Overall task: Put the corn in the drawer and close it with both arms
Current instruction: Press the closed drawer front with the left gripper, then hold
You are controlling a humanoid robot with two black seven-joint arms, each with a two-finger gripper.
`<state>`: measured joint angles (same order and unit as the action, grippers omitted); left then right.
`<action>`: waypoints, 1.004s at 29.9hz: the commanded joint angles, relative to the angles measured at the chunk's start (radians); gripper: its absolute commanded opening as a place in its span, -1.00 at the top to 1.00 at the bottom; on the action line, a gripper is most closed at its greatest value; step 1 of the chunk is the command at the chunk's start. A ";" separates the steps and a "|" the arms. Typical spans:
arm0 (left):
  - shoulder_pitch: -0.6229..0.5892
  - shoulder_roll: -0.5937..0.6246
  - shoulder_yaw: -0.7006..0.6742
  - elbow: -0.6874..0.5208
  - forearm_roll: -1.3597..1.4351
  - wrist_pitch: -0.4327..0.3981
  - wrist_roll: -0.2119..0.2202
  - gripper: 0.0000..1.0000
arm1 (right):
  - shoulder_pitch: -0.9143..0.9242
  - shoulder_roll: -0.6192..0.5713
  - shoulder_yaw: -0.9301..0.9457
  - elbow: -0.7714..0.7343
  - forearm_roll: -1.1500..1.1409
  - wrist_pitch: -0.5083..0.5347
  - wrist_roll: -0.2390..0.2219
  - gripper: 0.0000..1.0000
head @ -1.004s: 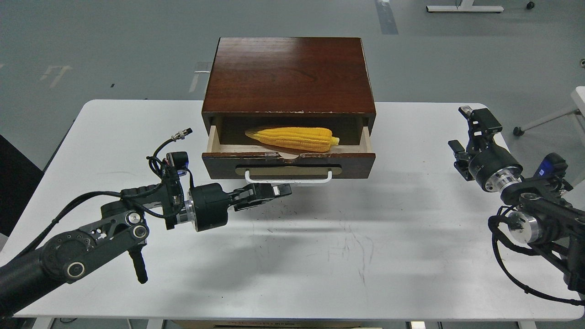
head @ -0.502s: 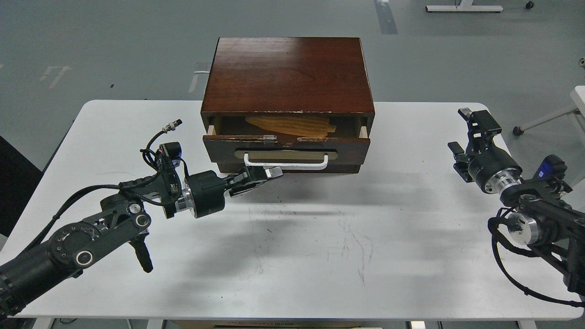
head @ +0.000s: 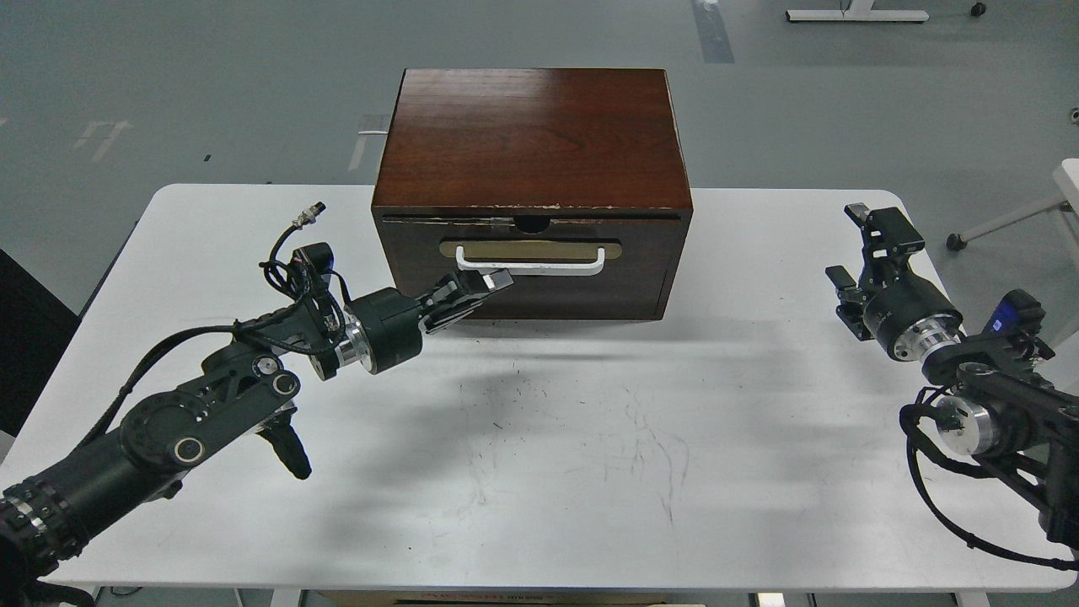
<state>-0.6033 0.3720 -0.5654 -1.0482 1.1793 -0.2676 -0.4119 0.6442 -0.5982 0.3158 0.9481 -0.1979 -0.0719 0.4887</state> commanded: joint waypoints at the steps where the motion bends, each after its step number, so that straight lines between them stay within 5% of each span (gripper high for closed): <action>1: -0.001 -0.002 -0.001 0.014 -0.009 0.018 0.004 1.00 | 0.000 0.000 0.000 0.000 0.000 0.001 0.000 -0.96; 8: -0.004 0.019 0.002 -0.009 -0.027 0.004 -0.002 1.00 | -0.003 0.000 0.000 0.000 0.000 0.001 0.000 -0.96; 14: 0.037 0.171 0.002 -0.225 -0.147 -0.177 -0.018 1.00 | -0.003 0.006 0.015 0.001 0.000 0.003 0.000 -0.97; 16: 0.051 0.209 -0.013 -0.291 -0.210 -0.179 -0.042 0.63 | -0.005 0.008 0.026 0.001 0.000 0.003 0.000 -0.96; 17: 0.056 0.237 -0.033 -0.321 -0.278 -0.180 -0.069 0.12 | -0.006 0.009 0.037 0.001 0.000 0.003 0.000 -0.96; 20: 0.066 0.286 -0.082 -0.343 -0.508 -0.180 -0.077 -0.94 | -0.006 0.029 0.074 0.001 0.003 0.004 0.000 -0.97; 30: 0.140 0.344 -0.129 -0.234 -0.785 -0.166 -0.077 -1.00 | -0.009 0.078 0.118 -0.003 0.169 0.155 0.000 -0.97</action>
<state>-0.5049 0.7098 -0.6834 -1.3155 0.4304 -0.4353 -0.4889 0.6362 -0.5338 0.4332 0.9462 -0.0552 0.0406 0.4884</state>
